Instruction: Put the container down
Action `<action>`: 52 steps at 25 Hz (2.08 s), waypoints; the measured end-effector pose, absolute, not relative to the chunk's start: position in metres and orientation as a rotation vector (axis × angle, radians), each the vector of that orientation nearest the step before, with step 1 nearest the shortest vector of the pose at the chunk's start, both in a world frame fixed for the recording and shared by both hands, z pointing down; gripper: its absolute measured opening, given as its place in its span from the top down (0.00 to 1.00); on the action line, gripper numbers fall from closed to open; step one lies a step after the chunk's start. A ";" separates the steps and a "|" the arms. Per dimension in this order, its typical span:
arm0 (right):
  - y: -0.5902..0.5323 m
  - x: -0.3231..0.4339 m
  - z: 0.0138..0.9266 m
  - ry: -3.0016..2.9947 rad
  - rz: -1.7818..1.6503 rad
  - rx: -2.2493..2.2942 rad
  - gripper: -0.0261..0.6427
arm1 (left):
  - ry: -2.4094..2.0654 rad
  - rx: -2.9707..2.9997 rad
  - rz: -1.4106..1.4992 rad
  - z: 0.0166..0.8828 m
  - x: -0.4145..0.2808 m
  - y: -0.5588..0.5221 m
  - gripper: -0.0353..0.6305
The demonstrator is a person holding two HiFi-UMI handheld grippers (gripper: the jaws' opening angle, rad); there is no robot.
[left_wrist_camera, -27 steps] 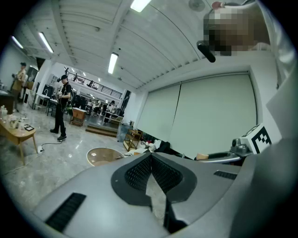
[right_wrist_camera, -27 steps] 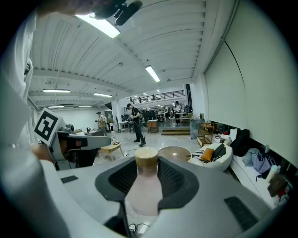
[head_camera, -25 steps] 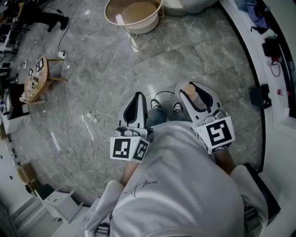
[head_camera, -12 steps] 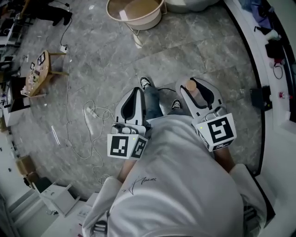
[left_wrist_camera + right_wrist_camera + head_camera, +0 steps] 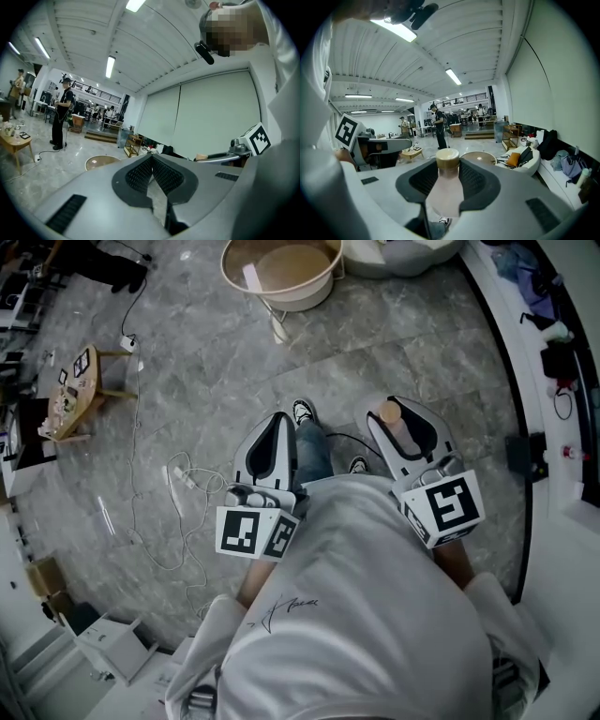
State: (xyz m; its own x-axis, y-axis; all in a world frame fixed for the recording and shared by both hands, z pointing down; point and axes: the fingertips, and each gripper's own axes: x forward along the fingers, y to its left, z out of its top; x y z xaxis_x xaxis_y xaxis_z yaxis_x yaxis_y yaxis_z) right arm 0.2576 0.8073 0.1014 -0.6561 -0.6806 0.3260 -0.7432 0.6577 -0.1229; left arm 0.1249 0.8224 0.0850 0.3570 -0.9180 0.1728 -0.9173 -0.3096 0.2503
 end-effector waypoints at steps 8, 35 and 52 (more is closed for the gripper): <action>0.746 0.221 0.102 -2.615 0.350 1.126 0.74 | -1.593 2.307 -0.019 0.092 0.093 0.758 0.92; 0.555 0.061 0.098 -2.516 0.379 1.217 0.74 | -1.493 2.370 0.049 0.096 -0.081 0.553 0.92; 0.507 0.058 0.102 -2.521 0.413 1.203 0.74 | -1.507 2.340 0.054 0.100 -0.091 0.506 0.92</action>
State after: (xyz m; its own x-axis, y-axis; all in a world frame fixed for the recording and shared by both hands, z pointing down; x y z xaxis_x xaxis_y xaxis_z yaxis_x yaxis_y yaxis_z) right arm 0.0576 0.5074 0.1022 -0.5960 -0.6958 0.4008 -0.7873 0.6046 -0.1212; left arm -0.0911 0.5059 0.0995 0.4319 -0.8744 0.2211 -0.8879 -0.3692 0.2744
